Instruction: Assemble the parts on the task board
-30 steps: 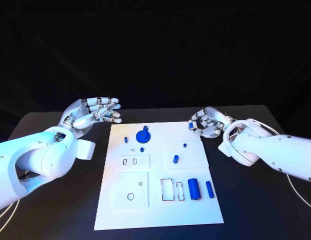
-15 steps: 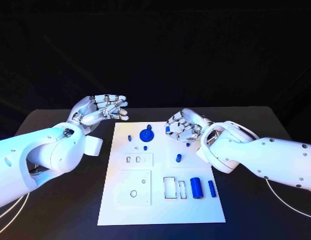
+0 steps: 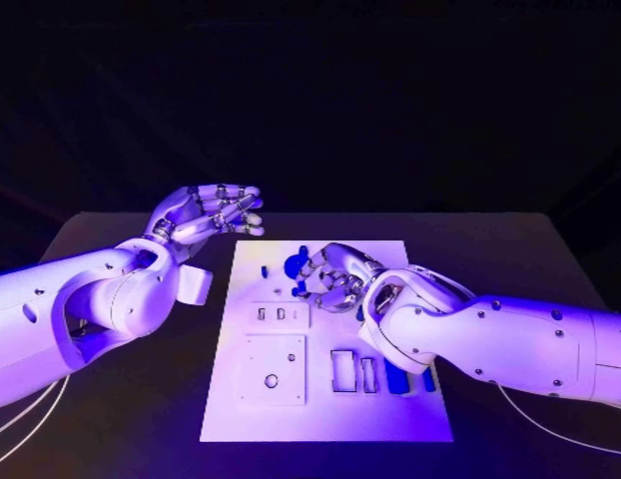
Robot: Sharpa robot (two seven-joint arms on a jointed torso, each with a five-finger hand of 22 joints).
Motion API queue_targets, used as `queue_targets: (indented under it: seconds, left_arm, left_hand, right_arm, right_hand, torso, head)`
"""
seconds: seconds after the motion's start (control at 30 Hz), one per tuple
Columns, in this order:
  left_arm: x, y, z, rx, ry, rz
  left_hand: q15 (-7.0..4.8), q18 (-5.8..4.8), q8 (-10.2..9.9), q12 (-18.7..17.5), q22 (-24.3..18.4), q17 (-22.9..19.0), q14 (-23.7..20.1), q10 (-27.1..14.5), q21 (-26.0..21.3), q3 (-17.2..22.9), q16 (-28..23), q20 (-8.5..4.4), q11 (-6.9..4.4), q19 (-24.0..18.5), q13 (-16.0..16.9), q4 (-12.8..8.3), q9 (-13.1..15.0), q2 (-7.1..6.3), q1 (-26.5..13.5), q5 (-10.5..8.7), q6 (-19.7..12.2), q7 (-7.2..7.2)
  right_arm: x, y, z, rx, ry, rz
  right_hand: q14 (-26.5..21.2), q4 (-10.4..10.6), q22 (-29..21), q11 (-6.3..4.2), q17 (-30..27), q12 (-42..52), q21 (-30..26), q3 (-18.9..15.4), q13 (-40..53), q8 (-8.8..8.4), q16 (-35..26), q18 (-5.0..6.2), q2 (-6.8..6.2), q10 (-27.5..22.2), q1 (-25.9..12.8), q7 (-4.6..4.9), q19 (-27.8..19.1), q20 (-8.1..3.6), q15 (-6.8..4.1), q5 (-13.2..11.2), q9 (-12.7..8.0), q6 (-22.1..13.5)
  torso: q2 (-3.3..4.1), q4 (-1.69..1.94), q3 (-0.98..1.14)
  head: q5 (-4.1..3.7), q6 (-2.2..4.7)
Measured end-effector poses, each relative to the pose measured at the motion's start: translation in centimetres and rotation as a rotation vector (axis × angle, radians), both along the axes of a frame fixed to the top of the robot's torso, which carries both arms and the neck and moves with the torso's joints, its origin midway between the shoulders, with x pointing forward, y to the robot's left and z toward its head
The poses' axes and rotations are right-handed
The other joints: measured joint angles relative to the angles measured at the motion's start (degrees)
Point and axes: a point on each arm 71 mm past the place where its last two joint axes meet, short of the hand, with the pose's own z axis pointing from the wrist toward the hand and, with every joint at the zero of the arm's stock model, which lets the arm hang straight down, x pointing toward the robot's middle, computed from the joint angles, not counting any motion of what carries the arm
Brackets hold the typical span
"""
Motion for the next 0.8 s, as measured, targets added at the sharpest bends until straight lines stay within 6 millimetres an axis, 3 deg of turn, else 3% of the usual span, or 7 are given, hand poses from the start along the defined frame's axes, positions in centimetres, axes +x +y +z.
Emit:
queue_targets:
  seconds: [0.1, 0.8]
  left_arm:
    - [0.0, -0.1, 0.0, 0.0, 0.001, -0.001]
    - [0.0, 0.0, 0.0, 0.001, 0.004, -0.002]
  left_hand:
    - [0.0, 0.0, 0.0, 0.0, 0.0, 0.0, 0.0, 0.0, 0.0, 0.0, 0.0, 0.0, 0.0, 0.0, 0.0, 0.0, 0.0, 0.0, 0.0, 0.0, 0.0, 0.0]
    - [0.0, 0.0, 0.0, 0.0, 0.2, 0.1, 0.0, 0.0, 0.3, 0.2, 0.2, 0.0, 0.0, 0.0, 0.0, 0.2, 0.0, 0.0, 0.0, 0.0, 0.0, 0.0]
  right_arm:
    - [-0.4, 0.6, -0.7, -0.018, 0.008, 0.007]
    - [-1.2, 2.4, -2.9, -0.104, 0.01, 0.035]
  right_hand:
    - [0.0, 0.0, 0.0, 0.0, 0.0, 0.0, 0.0, 0.0, 0.0, 0.09, 0.0, 0.0, 0.0, 0.0, 0.0, -0.01, 0.0, 0.0, 0.0, 0.0, 0.0, 0.0]
    - [0.0, 0.0, 0.0, 0.0, 0.0, -0.2, 0.0, 0.0, 0.0, 0.1, 0.0, 0.0, -0.9, 0.0, -0.9, -0.22, 0.0, 0.01, 0.01, 0.0, 0.8, 0.0]
  torso:
    - [0.05, -0.02, 0.03]
    - [0.05, -0.03, 0.08]
  head:
    - [0.44, 0.0]
    - [0.81, -1.12]
